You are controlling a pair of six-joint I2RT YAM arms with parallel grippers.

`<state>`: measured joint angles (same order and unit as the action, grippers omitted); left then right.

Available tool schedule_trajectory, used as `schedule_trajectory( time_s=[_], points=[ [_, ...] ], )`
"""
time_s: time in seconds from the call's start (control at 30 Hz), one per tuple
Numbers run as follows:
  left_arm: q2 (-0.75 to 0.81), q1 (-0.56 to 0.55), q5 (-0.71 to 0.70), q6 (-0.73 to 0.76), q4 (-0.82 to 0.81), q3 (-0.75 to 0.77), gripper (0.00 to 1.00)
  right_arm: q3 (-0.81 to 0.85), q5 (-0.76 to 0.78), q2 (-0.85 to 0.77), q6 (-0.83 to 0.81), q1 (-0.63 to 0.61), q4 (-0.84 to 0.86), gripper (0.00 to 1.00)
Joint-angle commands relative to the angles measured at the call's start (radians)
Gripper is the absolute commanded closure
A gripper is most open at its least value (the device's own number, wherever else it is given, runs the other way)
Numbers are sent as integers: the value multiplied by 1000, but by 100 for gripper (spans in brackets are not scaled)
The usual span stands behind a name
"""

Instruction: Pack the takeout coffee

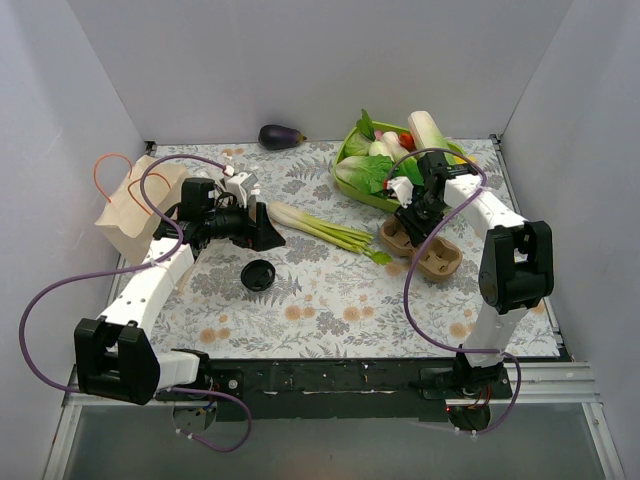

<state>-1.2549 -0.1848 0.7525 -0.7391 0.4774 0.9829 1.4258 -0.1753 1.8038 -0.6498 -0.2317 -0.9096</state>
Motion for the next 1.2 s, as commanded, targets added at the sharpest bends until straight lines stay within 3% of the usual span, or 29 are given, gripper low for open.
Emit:
schedule_trajectory(
  time_s=[0.0, 0.5, 0.73, 0.97, 1.17],
  points=[
    [2, 7, 21, -3, -26, 13, 24, 36, 5, -26, 12, -17, -6, 68],
    [-31, 8, 38, -23, -39, 34, 25, 22, 14, -213, -25, -18, -69, 77],
    [-43, 10, 45, -34, -49, 34, 24, 13, -202, -360, -224, -37, -281, 76],
    [-48, 10, 39, -48, -48, 43, 24, -263, -191, -552, -476, -112, -362, 75],
    [-29, 8, 42, -48, -46, 23, 24, -478, -38, -692, -593, -118, -284, 73]
  ],
)
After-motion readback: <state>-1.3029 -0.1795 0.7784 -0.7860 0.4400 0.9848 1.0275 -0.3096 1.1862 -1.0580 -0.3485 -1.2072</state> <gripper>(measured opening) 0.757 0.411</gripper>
